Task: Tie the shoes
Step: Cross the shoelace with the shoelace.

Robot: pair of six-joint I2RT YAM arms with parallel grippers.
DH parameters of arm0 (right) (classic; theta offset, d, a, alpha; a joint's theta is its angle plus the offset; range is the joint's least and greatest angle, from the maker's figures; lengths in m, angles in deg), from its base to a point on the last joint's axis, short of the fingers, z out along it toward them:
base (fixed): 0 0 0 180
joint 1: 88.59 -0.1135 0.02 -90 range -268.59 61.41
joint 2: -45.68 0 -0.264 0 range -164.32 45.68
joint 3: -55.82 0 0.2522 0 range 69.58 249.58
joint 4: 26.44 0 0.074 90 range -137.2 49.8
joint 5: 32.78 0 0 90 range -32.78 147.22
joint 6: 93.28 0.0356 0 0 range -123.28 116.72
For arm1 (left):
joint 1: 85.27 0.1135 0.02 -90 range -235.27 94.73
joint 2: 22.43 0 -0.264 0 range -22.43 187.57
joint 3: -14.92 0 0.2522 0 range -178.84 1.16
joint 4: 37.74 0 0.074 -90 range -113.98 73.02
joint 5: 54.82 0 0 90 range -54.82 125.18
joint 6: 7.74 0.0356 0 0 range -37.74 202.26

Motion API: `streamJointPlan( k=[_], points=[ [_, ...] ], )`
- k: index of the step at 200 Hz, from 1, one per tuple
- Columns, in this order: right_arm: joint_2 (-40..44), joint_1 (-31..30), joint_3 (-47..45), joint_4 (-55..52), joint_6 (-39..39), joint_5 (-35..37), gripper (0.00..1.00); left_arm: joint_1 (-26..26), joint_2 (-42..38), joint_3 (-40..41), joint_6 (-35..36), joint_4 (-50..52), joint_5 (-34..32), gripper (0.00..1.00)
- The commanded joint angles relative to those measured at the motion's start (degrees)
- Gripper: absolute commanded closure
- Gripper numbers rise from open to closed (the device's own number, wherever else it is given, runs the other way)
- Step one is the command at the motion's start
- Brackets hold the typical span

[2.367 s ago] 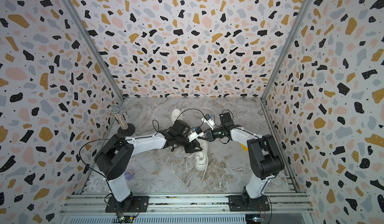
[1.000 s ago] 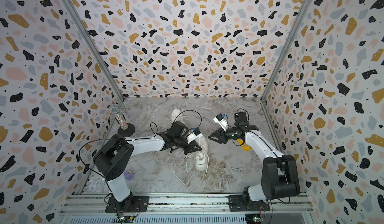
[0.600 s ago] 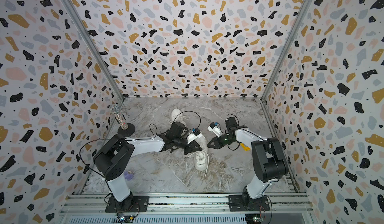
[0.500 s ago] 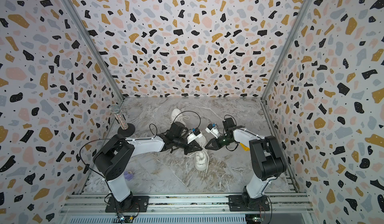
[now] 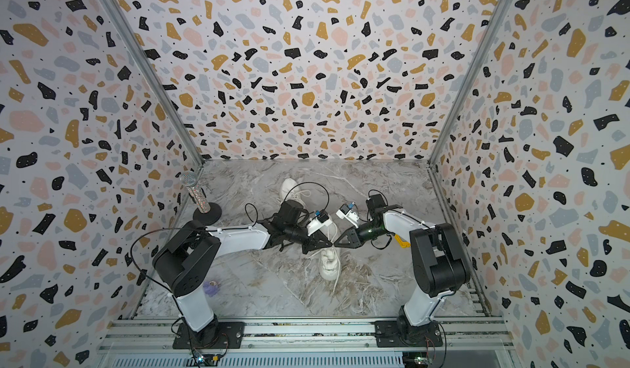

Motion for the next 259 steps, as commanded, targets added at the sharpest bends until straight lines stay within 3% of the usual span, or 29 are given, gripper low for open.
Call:
streamJointPlan(
  k=[1,259],
  points=[
    [-0.36,0.06,1.69,-2.25,-1.63,-2.24,0.83,0.13,-1.73,0.6,0.91,-3.51,1.53,1.0],
    [-3.53,0.72,4.11,-6.96,-4.82,-4.62,0.81,0.02,-2.62,1.77,2.15,-5.14,1.7,1.0]
  ],
)
